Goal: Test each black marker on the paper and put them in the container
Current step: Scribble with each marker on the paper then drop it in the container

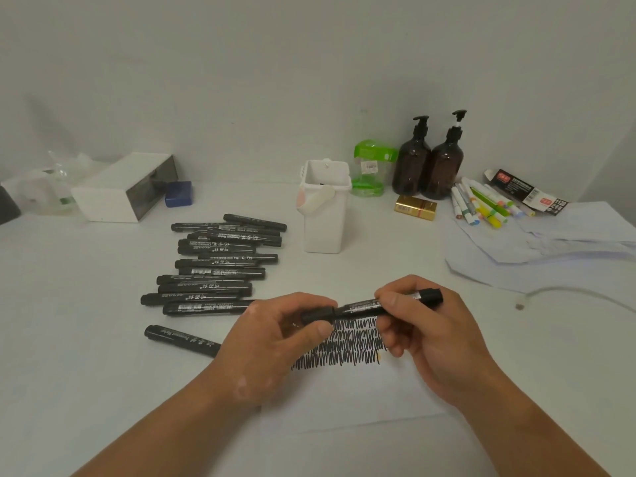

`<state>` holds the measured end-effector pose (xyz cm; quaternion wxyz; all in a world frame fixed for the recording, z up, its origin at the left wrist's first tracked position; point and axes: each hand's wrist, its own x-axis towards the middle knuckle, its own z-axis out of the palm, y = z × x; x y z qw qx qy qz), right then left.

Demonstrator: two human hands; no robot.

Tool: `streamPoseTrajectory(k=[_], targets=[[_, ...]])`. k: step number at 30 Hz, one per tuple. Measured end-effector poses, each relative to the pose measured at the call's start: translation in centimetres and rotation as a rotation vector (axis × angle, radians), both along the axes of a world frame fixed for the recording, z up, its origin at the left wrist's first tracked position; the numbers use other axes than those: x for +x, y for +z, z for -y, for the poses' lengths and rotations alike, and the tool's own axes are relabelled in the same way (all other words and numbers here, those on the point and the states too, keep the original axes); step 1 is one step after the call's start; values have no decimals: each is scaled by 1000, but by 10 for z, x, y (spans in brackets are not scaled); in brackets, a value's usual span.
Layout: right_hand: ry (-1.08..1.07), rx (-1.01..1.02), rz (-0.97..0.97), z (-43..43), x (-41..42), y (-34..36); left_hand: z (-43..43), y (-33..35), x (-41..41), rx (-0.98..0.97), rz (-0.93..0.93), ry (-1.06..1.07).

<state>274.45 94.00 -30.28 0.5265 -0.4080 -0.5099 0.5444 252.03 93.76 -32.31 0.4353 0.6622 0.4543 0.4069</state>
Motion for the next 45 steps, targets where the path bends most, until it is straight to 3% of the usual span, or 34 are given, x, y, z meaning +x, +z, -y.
streamPoseTrajectory(k=[4,8,15,24,27,33,36,40,45], targets=[[81,-14,88,3,-1,3,3,0,1,65,11,-72],[105,55,225,8,-6,3,6,-2,5,-28,257,-88],[-162,171,269,15,-30,-5,11,-1,15,26,236,45],[-223,209,328,17,-34,-6,13,3,20,3,305,16],[-175,190,248,15,-32,-6,11,5,15,24,301,-40],[4,-26,-171,12,-33,-9,7,3,15,38,427,-74],[90,34,-46,17,-40,-13,7,3,15,12,457,-63],[-21,291,502,19,-39,-15,6,5,10,50,337,-1],[-67,244,310,15,-25,-2,6,4,7,97,102,-32]])
